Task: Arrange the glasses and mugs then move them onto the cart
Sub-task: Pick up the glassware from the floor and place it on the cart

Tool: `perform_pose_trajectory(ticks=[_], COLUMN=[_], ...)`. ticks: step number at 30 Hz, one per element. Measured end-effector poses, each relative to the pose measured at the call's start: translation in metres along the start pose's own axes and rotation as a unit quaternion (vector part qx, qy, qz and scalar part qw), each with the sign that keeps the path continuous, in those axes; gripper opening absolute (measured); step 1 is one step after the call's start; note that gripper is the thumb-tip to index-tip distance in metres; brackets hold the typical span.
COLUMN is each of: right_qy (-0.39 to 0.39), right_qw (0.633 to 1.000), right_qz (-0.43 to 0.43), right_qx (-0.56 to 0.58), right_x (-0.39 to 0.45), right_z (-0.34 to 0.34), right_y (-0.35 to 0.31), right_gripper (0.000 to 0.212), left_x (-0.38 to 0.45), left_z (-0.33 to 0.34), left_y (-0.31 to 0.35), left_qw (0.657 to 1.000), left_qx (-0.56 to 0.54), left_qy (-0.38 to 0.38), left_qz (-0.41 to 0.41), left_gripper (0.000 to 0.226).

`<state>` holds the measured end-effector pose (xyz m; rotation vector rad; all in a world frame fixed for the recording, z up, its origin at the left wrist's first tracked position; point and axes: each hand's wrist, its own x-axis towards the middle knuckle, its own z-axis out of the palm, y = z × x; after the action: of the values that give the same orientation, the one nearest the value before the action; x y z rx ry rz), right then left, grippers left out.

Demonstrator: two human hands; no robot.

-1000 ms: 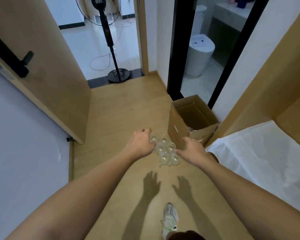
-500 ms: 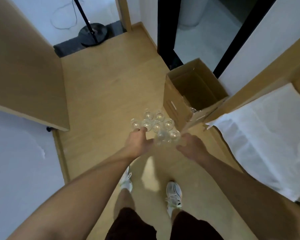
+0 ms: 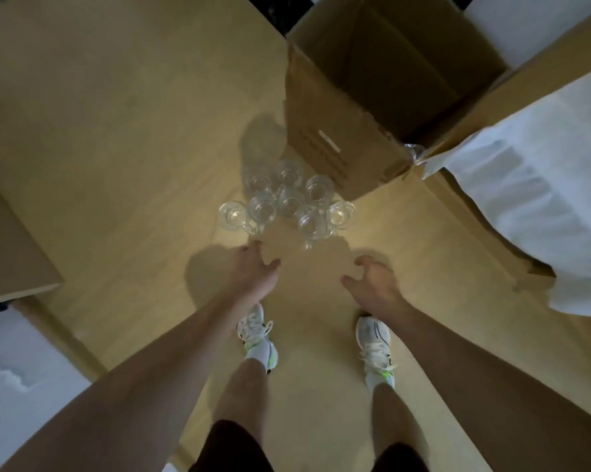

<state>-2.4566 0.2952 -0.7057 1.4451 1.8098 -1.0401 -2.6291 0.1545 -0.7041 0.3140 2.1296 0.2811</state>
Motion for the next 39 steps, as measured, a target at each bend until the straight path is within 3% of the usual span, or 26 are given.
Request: perform_pose_trajectory(ticks=[12,19,26,31,39], right_qy=[0.029,0.023,-0.018,-0.061,-0.03], right_qw=[0.975,0.911,0.869,0.836,0.842], right_qz=[0.093,0.136,0.114,0.085,0.091], right_qx=[0.199,0.389,0.482,0.539,0.53], right_x=[0.21,0.314,0.352,0.36,0.332], right_z=[0.105,0.149,0.165,0.168,0.147], right_y=[0.049,0.07,0.072,0.074,0.093], right_gripper=[0.049,0.046,0.019,0.016,0.015], left_x=[0.186,0.262,0.285,0.293,0.274], left_z=[0.144,0.218,0.27,0.278,0.255], left_y=[-0.059,-0.063,-0.057,-0.057,-0.049], left_qw=[0.997,0.985,0.964,0.944,0.926], left_qx=[-0.028,-0.138,-0.239,-0.305,-0.347], left_qy=[-0.07,-0.094,-0.108,-0.105,-0.129], left_qz=[-0.021,-0.037,-0.039,-0.075,-0.081], left_gripper=[0.059,0.057,0.043,0.014,0.014])
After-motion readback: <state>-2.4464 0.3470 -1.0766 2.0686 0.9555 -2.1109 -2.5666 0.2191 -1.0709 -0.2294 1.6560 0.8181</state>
